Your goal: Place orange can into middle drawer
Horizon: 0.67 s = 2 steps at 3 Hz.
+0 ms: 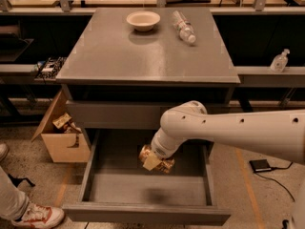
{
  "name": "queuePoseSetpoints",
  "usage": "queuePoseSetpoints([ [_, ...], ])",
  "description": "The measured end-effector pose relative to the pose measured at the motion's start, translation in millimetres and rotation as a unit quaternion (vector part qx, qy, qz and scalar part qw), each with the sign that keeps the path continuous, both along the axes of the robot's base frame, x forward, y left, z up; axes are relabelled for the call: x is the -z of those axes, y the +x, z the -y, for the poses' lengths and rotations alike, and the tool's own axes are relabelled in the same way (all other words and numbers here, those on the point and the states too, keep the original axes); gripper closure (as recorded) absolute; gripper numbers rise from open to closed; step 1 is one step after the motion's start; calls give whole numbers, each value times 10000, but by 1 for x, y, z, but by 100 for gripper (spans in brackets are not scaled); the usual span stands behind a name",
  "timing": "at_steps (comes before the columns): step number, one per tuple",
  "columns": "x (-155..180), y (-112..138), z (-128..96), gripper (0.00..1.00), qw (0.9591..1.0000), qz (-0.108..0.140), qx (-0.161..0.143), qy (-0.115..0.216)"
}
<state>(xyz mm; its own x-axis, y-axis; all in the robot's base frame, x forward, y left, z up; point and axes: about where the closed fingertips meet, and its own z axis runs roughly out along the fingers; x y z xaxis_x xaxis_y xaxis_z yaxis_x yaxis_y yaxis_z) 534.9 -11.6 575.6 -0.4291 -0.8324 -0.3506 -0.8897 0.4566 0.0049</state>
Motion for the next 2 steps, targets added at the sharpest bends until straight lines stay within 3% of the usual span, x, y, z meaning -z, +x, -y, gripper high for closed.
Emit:
queuePoseSetpoints([
  [2,70,15,-2,100,9994,-1,197,274],
])
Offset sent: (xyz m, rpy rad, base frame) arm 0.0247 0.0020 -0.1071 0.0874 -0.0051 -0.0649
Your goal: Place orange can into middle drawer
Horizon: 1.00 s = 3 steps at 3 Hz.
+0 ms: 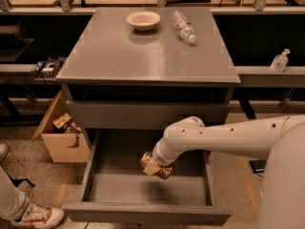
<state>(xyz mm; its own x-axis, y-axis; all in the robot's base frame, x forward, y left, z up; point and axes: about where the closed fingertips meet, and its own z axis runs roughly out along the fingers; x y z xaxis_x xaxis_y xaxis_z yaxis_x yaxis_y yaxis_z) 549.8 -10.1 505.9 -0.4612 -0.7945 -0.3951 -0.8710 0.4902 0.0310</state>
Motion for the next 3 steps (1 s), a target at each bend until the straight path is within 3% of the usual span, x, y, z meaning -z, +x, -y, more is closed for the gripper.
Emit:
queuePoseSetpoints([
  [2,54,4,-4,100,9999,27,136,83],
  [3,82,0,-8,100,9997,-157,172,65],
])
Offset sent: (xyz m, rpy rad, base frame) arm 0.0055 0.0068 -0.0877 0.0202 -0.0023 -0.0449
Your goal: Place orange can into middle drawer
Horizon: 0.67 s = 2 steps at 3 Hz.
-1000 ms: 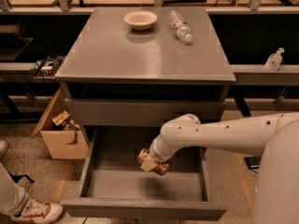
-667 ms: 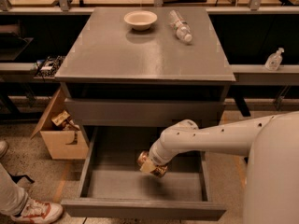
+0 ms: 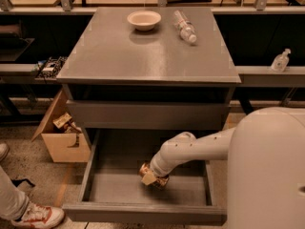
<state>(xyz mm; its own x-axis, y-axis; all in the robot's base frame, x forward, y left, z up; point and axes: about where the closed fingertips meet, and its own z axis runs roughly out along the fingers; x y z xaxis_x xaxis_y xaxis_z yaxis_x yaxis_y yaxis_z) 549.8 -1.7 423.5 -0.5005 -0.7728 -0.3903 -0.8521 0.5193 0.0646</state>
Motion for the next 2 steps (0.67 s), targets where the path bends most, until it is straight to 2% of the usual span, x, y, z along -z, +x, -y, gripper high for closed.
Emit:
queuePoseSetpoints([
  [1,3,-2,-1,83,10000,-26,-6,-1],
  [2,4,-2,-1,60,10000,-36,-13,-1],
])
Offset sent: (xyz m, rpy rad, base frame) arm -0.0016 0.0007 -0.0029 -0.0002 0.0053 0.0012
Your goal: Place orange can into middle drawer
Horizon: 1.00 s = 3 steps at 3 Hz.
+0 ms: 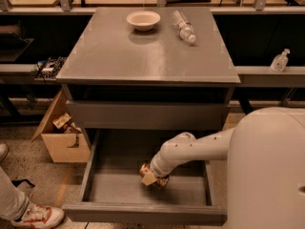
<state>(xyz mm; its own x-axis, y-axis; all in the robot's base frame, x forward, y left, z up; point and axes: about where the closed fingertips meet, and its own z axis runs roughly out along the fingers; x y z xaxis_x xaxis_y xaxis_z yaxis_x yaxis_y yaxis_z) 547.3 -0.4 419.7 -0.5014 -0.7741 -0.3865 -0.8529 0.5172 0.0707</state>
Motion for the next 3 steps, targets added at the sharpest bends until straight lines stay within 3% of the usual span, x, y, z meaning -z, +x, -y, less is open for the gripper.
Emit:
queuePoseSetpoints([
  [2,-10,-2,15,13,9997,91,122,198],
  [3,-11,0,27,0,9994,80,232,239],
])
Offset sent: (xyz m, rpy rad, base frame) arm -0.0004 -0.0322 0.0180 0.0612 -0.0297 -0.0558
